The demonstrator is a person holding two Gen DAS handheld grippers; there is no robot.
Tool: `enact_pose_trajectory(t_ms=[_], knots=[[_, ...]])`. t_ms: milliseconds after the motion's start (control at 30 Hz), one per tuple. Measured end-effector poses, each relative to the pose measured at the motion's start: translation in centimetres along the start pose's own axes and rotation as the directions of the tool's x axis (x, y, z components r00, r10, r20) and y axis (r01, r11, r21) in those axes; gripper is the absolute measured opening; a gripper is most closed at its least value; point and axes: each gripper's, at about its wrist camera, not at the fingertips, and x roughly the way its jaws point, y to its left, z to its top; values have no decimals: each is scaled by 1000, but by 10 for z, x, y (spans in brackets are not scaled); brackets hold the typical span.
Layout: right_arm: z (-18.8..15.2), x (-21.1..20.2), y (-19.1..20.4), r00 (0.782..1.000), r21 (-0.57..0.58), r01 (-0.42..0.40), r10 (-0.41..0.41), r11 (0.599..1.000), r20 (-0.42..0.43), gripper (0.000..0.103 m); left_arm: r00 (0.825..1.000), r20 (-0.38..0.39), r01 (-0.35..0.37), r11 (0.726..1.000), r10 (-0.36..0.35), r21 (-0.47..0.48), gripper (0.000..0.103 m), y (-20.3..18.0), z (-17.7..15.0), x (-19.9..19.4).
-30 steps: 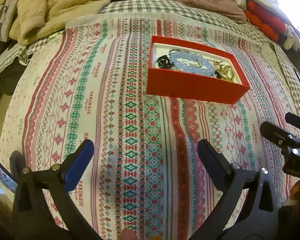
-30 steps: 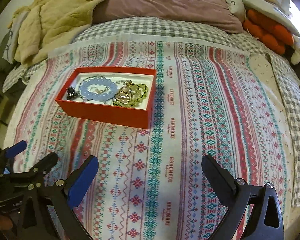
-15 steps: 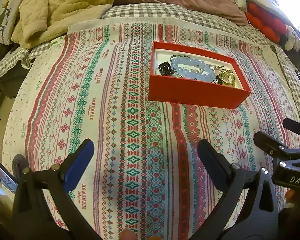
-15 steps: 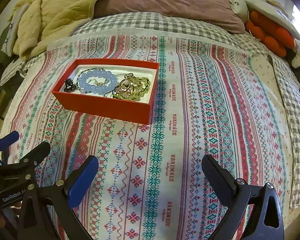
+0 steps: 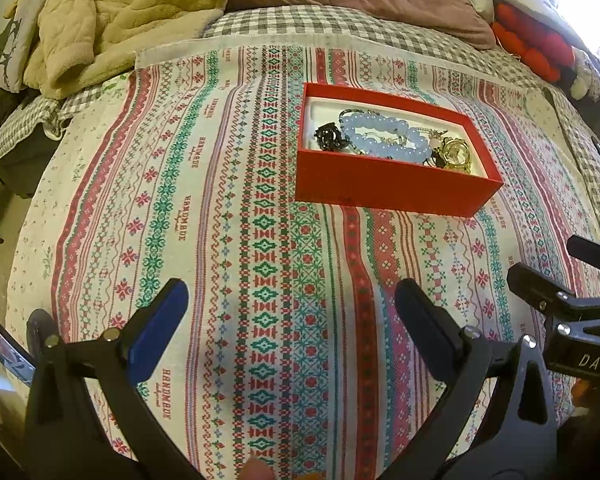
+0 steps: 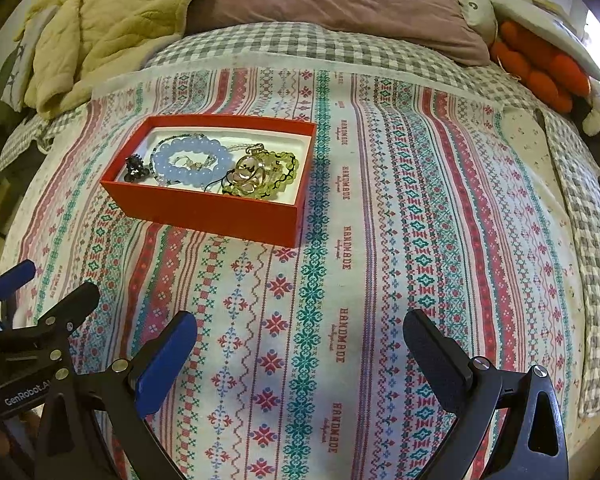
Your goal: Organize jewelry
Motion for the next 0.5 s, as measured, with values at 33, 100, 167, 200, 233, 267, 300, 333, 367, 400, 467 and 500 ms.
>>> enact_pose_trajectory(t_ms=[33, 100, 167, 200, 233, 267, 300, 333, 367, 400, 467, 500], knots=[[0, 0, 0, 1000, 0, 0, 0, 1000, 0, 103, 1000, -1, 0, 1000, 0, 1, 102, 0, 0, 0], [0, 0, -1, 1000, 1, 2, -2, 1000, 0, 103, 1000, -1, 0, 1000, 0, 3, 102, -1, 0, 0], [0, 0, -2, 1000, 5, 4, -4, 1000, -1, 103, 1000, -1, 1, 1000, -1, 4, 102, -1, 0, -1], [0, 0, -2, 1000, 6, 5, -5, 1000, -1, 103, 1000, -1, 2, 1000, -2, 4, 102, -1, 0, -1], [0, 0, -3, 1000, 9, 6, -6, 1000, 0, 103, 1000, 0, 3, 1000, -3, 4, 102, -1, 0, -1], [1, 0, -3, 1000, 10, 7, -7, 1000, 0, 103, 1000, 0, 4, 1000, -4, 3, 102, -1, 1, -1], [1, 0, -4, 1000, 12, 9, -9, 1000, 1, 103, 1000, 0, 5, 1000, -5, 3, 102, -1, 1, -2], [1, 0, -4, 1000, 13, 9, -9, 1000, 2, 103, 1000, 0, 4, 1000, -4, 4, 102, -1, 1, -2], [1, 0, -4, 1000, 15, 10, -10, 1000, 3, 103, 1000, 0, 3, 1000, -3, 5, 103, -1, 1, -2], [1, 0, -4, 1000, 15, 11, -11, 1000, 3, 103, 1000, 1, 0, 1000, 0, 8, 103, -2, 0, -2], [1, 0, -3, 1000, 16, 12, -12, 1000, 2, 103, 1000, 0, -4, 1000, 4, 15, 102, -2, 0, -2], [1, 0, -3, 1000, 16, 12, -12, 1000, 3, 103, 1000, -1, -8, 1000, 8, 17, 102, -3, 0, -2]])
